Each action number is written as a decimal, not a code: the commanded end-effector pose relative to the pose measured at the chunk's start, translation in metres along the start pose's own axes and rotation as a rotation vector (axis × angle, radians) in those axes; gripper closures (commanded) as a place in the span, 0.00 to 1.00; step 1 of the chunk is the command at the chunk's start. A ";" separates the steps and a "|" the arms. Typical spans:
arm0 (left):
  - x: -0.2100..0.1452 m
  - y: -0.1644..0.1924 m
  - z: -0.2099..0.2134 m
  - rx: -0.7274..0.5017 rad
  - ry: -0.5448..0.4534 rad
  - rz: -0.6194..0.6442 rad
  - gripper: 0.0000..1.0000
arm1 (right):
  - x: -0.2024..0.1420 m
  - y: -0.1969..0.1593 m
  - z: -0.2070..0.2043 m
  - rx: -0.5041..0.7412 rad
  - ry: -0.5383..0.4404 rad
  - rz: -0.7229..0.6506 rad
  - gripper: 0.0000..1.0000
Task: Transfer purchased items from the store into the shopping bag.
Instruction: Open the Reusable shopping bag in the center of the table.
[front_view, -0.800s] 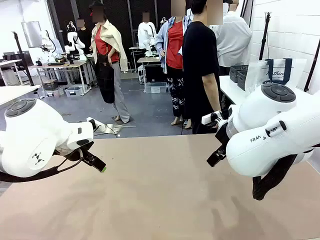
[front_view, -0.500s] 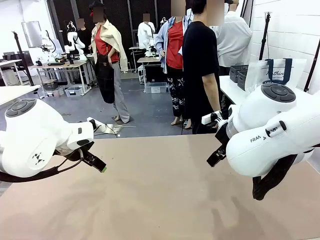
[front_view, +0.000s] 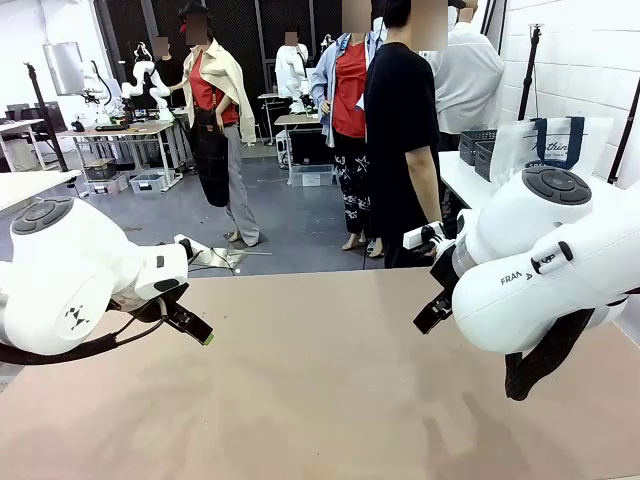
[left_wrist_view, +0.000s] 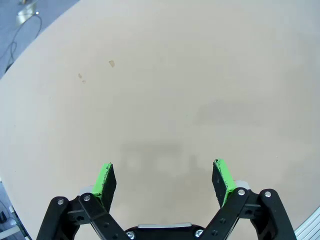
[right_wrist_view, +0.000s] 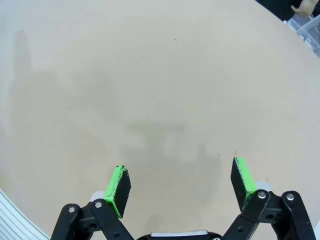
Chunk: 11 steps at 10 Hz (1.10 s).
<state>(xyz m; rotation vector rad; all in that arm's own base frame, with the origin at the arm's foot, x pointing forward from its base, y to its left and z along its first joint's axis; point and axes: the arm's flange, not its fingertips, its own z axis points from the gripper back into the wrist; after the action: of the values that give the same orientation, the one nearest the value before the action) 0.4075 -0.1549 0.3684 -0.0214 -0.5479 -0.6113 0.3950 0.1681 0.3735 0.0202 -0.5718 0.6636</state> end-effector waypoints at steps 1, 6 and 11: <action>-0.001 0.002 0.000 0.000 0.000 0.004 0.00 | 0.000 0.000 0.000 0.000 0.000 0.000 0.00; -0.001 0.002 0.000 0.000 0.000 0.004 0.00 | 0.000 0.000 0.000 0.000 0.000 0.000 0.00; -0.001 0.002 0.000 0.000 0.000 0.004 0.00 | 0.000 0.000 0.000 0.000 0.000 0.000 0.00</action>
<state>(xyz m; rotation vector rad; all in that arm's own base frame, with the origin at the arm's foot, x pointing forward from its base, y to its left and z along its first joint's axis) 0.4076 -0.1548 0.3684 -0.0212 -0.5479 -0.6110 0.3950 0.1681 0.3735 0.0202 -0.5718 0.6636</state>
